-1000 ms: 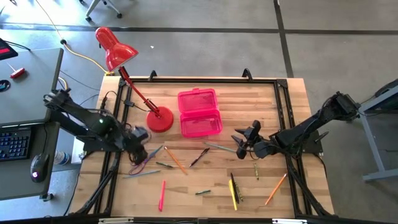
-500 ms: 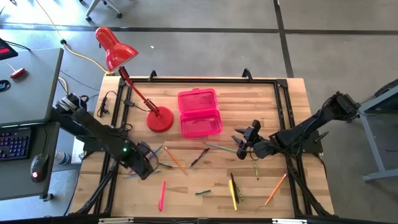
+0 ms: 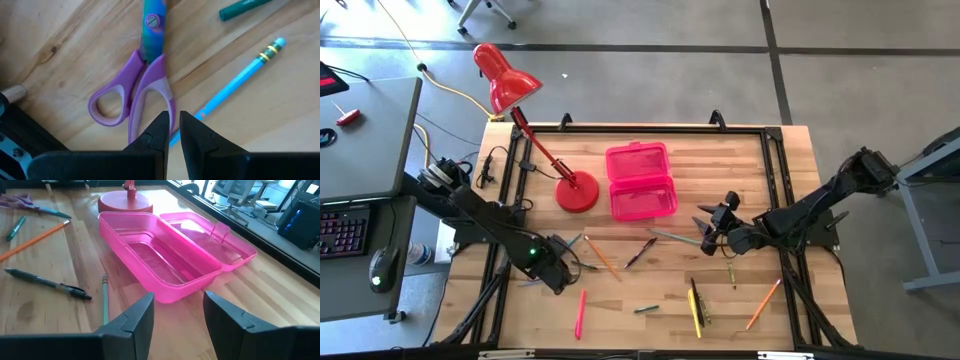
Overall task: Pick & place school supplies into a supply box
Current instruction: Put the purple scissors into the pink supply box
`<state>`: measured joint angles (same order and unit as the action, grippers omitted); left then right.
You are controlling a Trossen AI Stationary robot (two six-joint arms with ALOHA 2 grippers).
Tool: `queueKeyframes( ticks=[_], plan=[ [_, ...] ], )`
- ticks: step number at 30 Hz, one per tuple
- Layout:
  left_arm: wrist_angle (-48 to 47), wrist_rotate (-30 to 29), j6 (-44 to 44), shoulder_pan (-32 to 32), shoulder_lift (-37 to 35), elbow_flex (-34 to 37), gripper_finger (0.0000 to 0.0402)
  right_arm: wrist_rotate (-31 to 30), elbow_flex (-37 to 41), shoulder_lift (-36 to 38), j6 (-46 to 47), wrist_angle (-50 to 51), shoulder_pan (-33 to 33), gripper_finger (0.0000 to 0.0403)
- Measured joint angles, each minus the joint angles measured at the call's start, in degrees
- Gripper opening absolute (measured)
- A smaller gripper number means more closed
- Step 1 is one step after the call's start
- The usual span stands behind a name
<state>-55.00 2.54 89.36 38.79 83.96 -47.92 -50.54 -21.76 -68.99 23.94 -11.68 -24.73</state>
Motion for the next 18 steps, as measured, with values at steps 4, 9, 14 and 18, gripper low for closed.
queueKeyframes(
  ticks=[4, 9, 14, 18],
  plan=[
    [0.02, -0.36, 0.47, 0.0, -0.02, 0.0, 0.0074, 0.78, 0.0, 0.0, 0.95, 0.01, 0.0, 0.0149],
    [0.14, -0.38, 0.6, 0.0, -0.02, 0.0, 0.0074, 1.44, 0.0, 0.0, 3.01, 0.0, 0.0, 0.0149],
    [2.45, -1.28, 0.93, 0.0, -0.07, 0.36, 0.0074, 1.44, 0.0, 0.0, 3.21, 0.0, 0.0, 0.0149],
    [6.37, -1.68, 2.59, -0.02, -0.1, 3.57, 0.0074, 1.44, 0.0, 0.0, 3.23, -0.02, 0.0, 0.0149]
  ],
)
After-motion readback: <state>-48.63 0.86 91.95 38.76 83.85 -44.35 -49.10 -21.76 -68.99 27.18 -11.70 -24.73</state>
